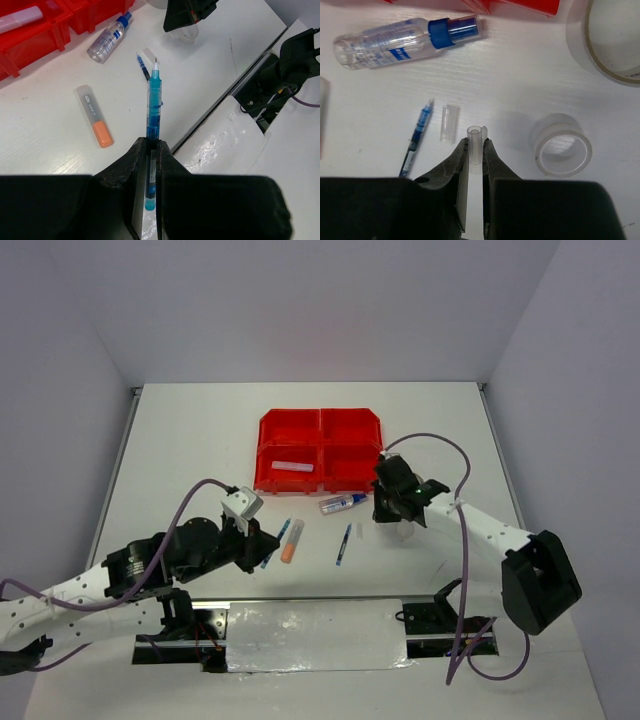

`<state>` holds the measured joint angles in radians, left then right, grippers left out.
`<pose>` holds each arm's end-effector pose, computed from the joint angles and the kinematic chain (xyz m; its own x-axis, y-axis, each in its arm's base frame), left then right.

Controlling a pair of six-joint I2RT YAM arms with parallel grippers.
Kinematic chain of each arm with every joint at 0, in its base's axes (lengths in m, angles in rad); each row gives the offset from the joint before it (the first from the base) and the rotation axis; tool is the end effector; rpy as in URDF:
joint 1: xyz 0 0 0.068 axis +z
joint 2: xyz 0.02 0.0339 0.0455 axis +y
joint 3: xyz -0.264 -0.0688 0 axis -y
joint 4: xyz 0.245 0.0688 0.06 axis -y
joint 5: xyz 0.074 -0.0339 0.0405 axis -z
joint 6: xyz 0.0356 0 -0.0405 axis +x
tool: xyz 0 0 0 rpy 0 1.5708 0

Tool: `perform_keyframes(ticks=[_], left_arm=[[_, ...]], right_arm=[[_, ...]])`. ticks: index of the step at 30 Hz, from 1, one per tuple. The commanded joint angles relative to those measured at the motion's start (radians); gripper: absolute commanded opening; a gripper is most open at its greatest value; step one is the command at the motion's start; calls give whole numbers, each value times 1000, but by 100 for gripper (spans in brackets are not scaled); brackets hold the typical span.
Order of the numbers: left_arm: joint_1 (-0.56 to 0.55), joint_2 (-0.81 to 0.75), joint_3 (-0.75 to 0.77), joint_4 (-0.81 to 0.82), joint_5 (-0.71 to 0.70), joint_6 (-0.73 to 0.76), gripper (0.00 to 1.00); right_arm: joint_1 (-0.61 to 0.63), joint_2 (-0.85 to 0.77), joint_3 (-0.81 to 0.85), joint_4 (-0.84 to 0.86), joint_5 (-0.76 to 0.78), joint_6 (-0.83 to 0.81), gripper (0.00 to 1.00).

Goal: Sort the stationery into containers
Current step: Pick up the pen cap from the center of the board, then close the pen cap on the pen.

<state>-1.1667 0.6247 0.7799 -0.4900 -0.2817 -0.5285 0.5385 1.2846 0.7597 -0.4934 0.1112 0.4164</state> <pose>0.0645 -0.1256 0.3295 -0.5049 -0.0513 -0.8617 0.6084 0.6870 -0.3974 0.2123 0.1222 0.2028 -0.8542 -0.0421 -0.5182 -0.1248 0.9842 0.1259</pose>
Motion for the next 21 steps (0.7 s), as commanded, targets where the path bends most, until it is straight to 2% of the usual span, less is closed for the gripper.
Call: perform_keyframes(ticks=[1, 4, 7, 11, 15, 19, 21], left_arm=[[-4, 9, -11, 105, 15, -18, 0], [-4, 24, -54, 161, 45, -33, 0], [-5, 56, -109, 302, 88, -53, 0], [-7, 108, -186, 569, 209, -77, 0], [-11, 161, -208, 799, 272, -68, 0], [-13, 205, -218, 977, 346, -13, 0], [-13, 219, -211, 1033, 399, 18, 0]], right_arm=[[-6, -102, 17, 1, -13, 42, 0], [-3, -248, 7, 53, -76, 96, 0], [0, -417, -17, 139, -100, 182, 0], [6, -585, -36, 291, -140, 262, 0], [14, -689, -30, 430, -192, 309, 0], [20, -758, -49, 645, -277, 352, 0], [21, -777, -49, 696, -324, 369, 0]])
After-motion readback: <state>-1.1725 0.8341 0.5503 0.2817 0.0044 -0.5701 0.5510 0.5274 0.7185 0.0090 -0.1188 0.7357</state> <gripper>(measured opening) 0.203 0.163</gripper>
